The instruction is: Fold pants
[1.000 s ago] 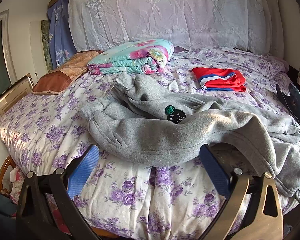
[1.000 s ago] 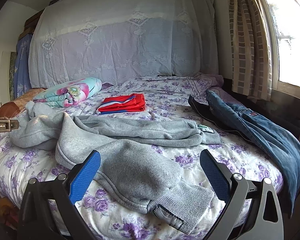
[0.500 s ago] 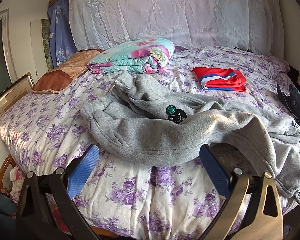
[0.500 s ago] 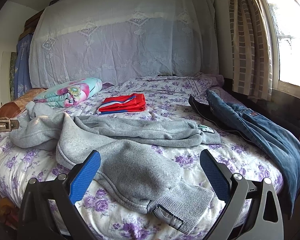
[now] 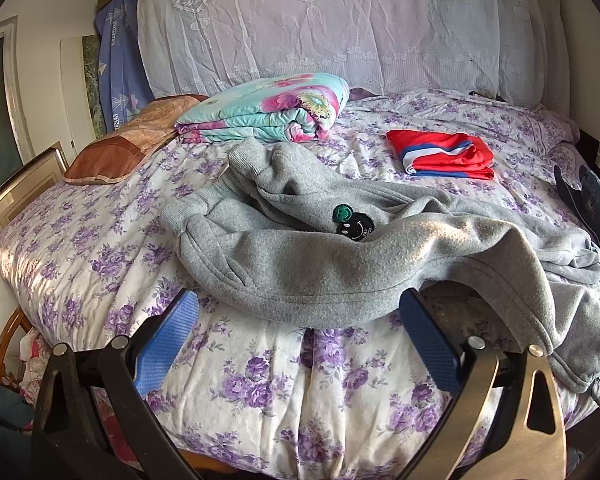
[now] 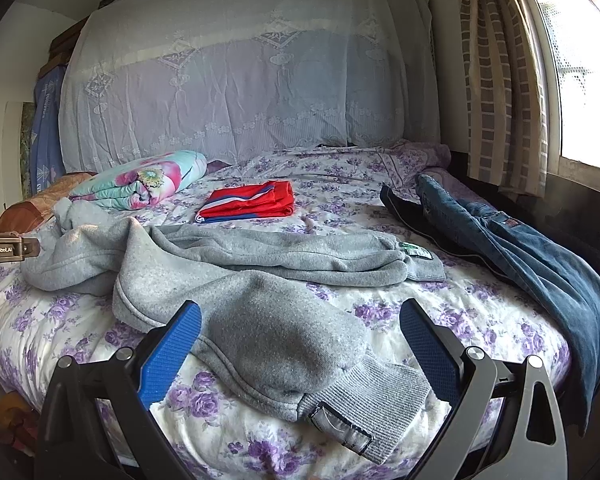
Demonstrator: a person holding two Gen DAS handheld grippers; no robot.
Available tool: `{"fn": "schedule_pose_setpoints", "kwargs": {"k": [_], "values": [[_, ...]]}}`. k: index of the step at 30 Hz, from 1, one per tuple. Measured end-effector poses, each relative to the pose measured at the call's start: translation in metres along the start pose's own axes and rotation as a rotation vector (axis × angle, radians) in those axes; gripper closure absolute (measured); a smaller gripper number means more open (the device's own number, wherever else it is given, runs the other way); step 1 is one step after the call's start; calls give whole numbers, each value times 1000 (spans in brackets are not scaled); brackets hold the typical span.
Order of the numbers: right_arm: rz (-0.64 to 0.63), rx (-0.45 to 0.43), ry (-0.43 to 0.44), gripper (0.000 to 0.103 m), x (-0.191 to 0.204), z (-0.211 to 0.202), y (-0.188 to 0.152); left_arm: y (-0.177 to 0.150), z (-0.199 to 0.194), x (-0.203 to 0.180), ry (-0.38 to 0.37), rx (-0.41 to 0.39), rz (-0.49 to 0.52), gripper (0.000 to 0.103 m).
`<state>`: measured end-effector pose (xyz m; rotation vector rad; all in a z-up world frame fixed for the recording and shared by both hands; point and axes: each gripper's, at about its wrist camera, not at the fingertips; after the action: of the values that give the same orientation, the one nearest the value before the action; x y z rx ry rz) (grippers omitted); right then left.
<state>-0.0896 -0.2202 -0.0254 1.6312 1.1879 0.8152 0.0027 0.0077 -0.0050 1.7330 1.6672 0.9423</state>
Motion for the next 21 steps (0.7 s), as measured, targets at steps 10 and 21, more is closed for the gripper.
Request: {"fn": "schedule_pose_setpoints", "kwargs": {"k": [10,21], "values": [[-1,1,0,3,0,0,-1,-2,2,0,0,6,-3,5],[-1,2,1,3,1,0,-2,-3,2,0,0,6,-3,5]]}}
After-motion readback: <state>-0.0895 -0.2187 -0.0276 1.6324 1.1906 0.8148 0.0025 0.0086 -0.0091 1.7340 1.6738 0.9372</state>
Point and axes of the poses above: each gripper's, at about its wrist camera, not at the fingertips, and z roughly the way its jaws point, x to its left, y to its top, and after that the axes turned 4 degrees about y, right-handed
